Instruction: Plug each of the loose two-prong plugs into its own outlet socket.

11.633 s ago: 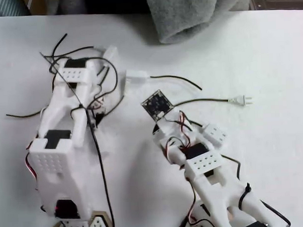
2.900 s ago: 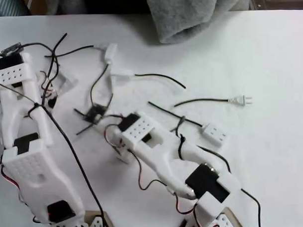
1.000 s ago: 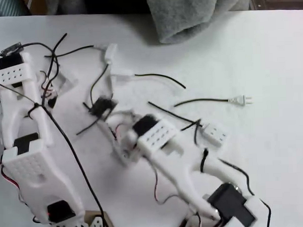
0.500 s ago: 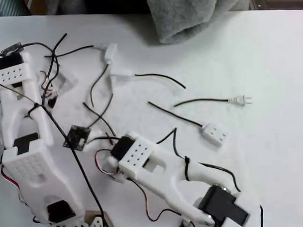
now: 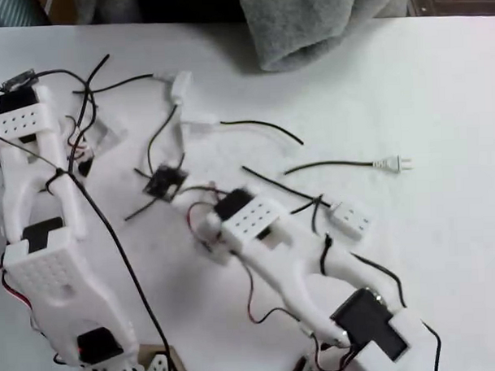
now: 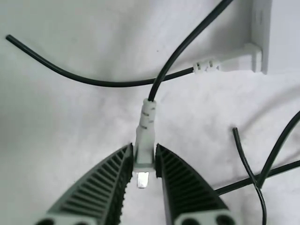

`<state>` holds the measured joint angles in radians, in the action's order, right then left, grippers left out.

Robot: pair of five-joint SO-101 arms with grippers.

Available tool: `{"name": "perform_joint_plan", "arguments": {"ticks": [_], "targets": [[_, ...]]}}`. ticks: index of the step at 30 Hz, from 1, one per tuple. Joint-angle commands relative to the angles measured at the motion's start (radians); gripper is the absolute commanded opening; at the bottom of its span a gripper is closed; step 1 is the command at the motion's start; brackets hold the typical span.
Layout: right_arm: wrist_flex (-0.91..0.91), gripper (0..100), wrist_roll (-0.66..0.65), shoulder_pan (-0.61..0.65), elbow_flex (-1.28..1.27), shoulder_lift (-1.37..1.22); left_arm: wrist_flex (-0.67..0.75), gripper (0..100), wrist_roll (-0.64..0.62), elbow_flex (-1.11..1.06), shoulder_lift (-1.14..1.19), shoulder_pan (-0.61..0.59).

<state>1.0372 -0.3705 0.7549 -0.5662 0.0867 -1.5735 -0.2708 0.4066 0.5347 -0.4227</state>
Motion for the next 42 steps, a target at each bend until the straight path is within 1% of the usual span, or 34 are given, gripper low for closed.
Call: {"name": "perform_joint_plan", "arguments": {"ticks": [1,5,11,12,16,19,22,24,26,29,31,36,38,42], "targets": [[0.005,25.3,-0.02,-0.113,0.025,0.044,0.009,3,-0.011,0.003,-0.051,-0.007],[-0.03,25.3,-0.104,-0.183,0.025,0.042,0.009,3,-0.011,0.003,-0.051,-0.005],[-0.128,25.4,-0.112,-0.303,0.025,0.041,0.006,3,-0.011,0.003,-0.051,-0.005],[-0.153,25.4,-0.115,-0.315,0.025,0.041,0.005,3,-0.011,0.003,-0.051,-0.005],[-0.232,25.4,-0.196,-0.337,0.025,0.041,0.003,3,-0.011,0.003,-0.051,-0.005],[-0.242,25.4,-0.203,-0.344,0.026,0.053,0.003,3,-0.011,0.003,-0.051,-0.005],[-0.124,25.4,-0.201,-0.308,0.043,0.107,0.005,3,-0.011,0.003,-0.051,-0.005],[-0.013,25.4,-0.201,-0.242,0.048,0.162,0.006,3,-0.011,0.003,-0.051,-0.005],[0.061,25.4,-0.201,-0.153,0.038,0.208,0.006,3,-0.011,0.003,-0.051,-0.005],[0.076,25.4,-0.201,-0.038,-0.006,0.234,0.006,3,-0.009,0.003,-0.051,-0.005],[0.03,25.4,-0.206,-0.002,-0.051,0.219,0.006,3,-0.009,0.003,-0.051,-0.007],[-0.087,25.4,-0.21,-0.008,-0.095,0.114,0.006,3,-0.008,0.003,-0.051,-0.007],[-0.136,25.4,-0.219,-0.033,-0.081,0.062,0.008,3,-0.008,0.003,-0.051,-0.007],[-0.185,25.4,-0.287,-0.111,0.006,-0.045,0.008,3,-0.008,0.002,-0.051,-0.007]]}}
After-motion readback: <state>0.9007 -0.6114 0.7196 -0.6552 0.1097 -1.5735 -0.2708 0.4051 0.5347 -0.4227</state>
